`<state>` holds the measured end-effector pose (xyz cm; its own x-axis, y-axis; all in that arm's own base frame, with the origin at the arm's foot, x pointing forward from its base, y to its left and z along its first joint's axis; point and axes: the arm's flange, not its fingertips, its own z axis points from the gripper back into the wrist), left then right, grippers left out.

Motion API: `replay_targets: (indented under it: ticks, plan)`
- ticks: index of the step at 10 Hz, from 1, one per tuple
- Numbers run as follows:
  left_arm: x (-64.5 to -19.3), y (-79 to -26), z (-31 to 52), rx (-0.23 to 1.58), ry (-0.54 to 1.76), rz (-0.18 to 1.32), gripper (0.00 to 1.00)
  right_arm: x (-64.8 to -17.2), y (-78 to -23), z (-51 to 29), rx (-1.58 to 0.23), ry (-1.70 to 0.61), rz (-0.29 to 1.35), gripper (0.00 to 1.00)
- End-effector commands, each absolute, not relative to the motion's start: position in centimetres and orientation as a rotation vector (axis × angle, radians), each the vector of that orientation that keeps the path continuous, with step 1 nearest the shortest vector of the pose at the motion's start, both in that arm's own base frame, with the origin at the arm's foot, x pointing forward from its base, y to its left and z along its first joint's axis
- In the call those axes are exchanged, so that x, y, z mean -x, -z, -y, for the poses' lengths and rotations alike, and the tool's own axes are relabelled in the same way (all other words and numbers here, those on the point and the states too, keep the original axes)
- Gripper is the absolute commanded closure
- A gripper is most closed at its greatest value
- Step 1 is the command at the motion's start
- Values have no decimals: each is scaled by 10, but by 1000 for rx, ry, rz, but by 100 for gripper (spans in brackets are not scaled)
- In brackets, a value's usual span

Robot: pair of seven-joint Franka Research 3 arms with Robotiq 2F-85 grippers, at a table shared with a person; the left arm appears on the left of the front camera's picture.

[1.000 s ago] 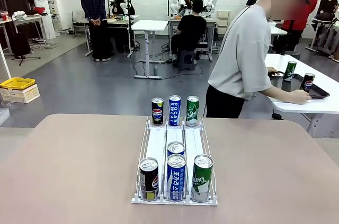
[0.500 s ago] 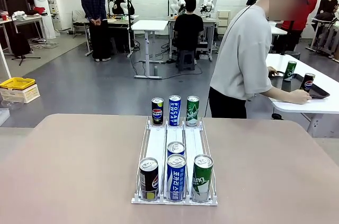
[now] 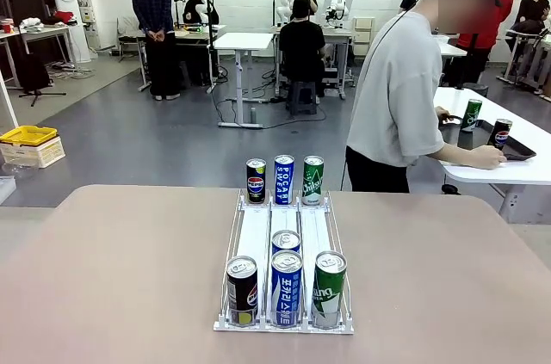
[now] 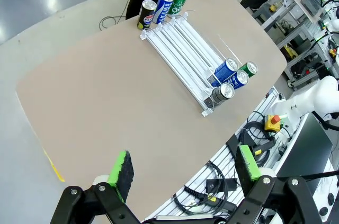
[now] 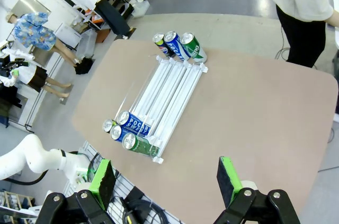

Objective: Retrieve and hand over the desired beverage to the person.
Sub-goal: Place the picked can on the Handle tray extended by the person.

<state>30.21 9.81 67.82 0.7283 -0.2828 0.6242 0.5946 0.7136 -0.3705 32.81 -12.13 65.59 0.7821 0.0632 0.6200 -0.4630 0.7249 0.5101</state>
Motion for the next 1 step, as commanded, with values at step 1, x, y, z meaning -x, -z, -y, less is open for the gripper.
replay_targets:
  ticks: [1]
  plan:
    - [-300, -674, -98, 601, 537, 584, 0, -329, -656, 120, -713, -313, 606, 0]
